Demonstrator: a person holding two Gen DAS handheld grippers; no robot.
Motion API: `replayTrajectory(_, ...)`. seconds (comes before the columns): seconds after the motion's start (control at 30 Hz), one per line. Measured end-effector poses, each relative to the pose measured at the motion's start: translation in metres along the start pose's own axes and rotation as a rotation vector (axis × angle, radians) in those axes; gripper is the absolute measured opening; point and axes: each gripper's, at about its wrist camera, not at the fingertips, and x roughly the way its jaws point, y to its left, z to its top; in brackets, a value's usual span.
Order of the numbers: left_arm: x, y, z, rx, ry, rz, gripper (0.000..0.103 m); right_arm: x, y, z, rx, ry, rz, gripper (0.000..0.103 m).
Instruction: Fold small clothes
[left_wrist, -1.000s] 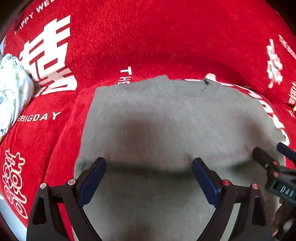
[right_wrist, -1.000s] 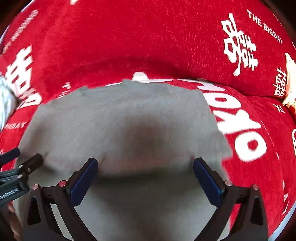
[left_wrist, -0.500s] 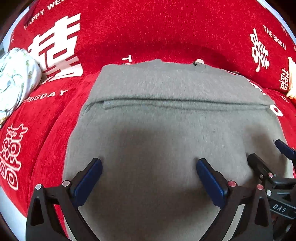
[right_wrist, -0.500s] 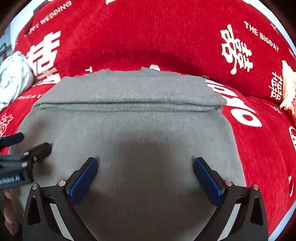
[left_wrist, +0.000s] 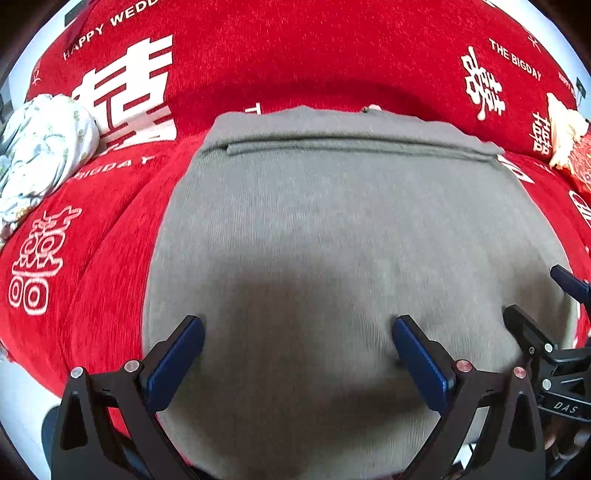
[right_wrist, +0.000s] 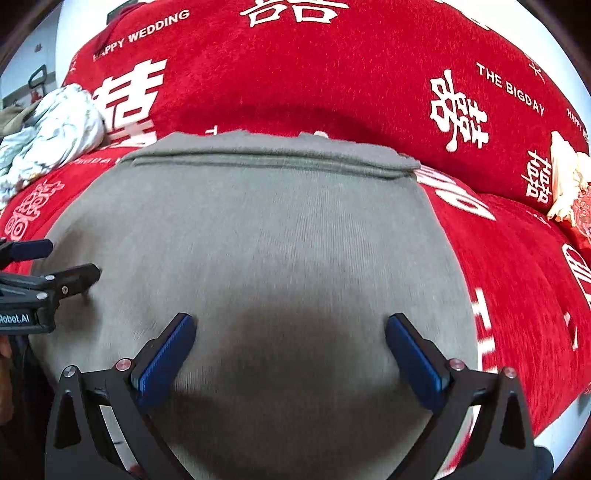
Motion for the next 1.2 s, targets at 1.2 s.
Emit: replayTrajectory(1.2,-0.005,0.087,-0.084,-0.406,0.294,-0.173,0.103,-0.031,-0.061,-0.067,0.214,0.375,0.003,0.103)
